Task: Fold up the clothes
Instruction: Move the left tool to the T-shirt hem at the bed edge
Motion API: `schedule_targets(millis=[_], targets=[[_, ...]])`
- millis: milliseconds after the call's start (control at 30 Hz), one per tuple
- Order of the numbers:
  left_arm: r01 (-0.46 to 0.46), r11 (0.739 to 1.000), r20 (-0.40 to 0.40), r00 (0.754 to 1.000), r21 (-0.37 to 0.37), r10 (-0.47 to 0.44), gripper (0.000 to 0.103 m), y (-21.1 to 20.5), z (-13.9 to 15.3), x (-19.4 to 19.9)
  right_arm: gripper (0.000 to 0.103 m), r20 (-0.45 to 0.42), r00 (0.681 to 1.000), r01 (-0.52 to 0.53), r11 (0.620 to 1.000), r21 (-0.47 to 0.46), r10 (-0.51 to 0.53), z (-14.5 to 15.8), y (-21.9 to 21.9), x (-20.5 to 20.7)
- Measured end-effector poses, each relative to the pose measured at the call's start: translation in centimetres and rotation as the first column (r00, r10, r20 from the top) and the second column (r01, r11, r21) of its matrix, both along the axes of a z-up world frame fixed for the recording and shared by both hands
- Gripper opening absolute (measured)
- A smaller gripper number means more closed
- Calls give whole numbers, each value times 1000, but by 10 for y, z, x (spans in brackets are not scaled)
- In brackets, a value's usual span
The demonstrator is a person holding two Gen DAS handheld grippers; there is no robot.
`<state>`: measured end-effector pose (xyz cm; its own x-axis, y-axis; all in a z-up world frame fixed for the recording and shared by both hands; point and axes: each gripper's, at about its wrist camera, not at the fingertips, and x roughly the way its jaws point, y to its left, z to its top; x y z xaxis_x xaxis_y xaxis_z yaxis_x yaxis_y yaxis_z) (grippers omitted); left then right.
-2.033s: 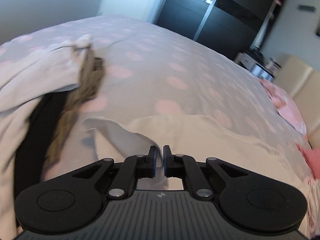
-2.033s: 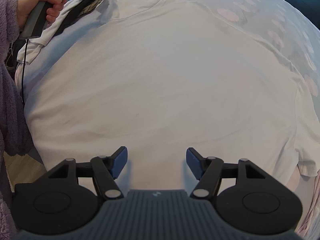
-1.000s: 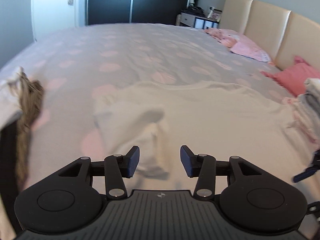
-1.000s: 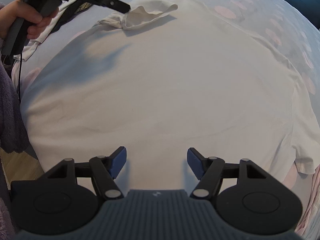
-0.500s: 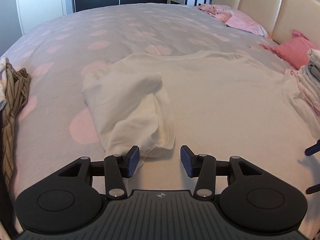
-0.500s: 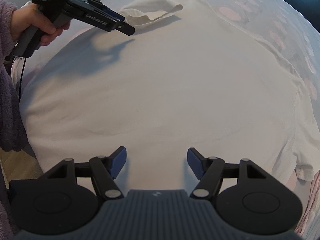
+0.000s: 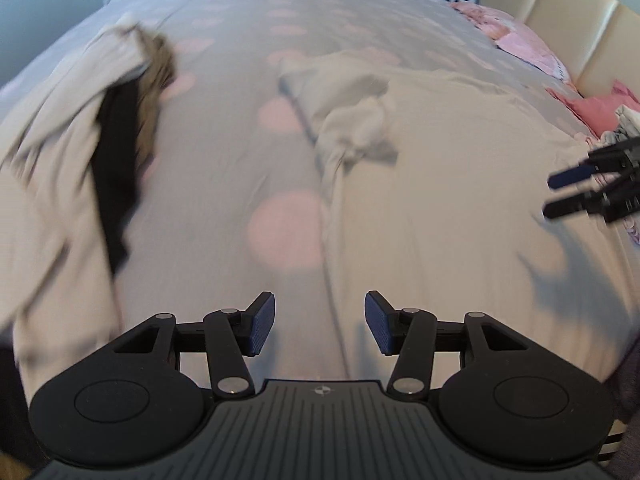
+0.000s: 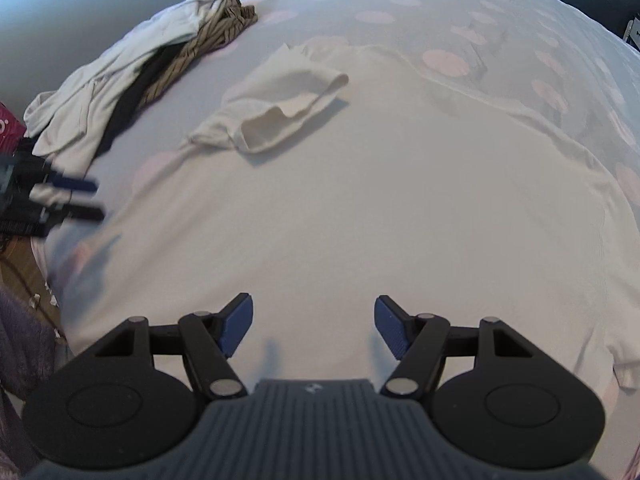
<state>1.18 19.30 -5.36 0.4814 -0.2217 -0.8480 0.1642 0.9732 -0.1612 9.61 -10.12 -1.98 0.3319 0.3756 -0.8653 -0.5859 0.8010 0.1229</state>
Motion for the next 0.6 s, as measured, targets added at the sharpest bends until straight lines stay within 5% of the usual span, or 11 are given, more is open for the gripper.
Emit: schedule_targets(millis=[233,367,600], targets=[[-110,993,-148,984,-53,101,48,12,-14,-72,70,8,1000,-8,999,32,8,13,28,16],[-112,994,-174,978,3,111,48,2,-33,-91,70,16,1000,-21,998,57,20,17,47,24],[45,997,-166,985,55,-35,48,-19,-69,-95,70,48,995,-91,993,70,87,22,71,33]])
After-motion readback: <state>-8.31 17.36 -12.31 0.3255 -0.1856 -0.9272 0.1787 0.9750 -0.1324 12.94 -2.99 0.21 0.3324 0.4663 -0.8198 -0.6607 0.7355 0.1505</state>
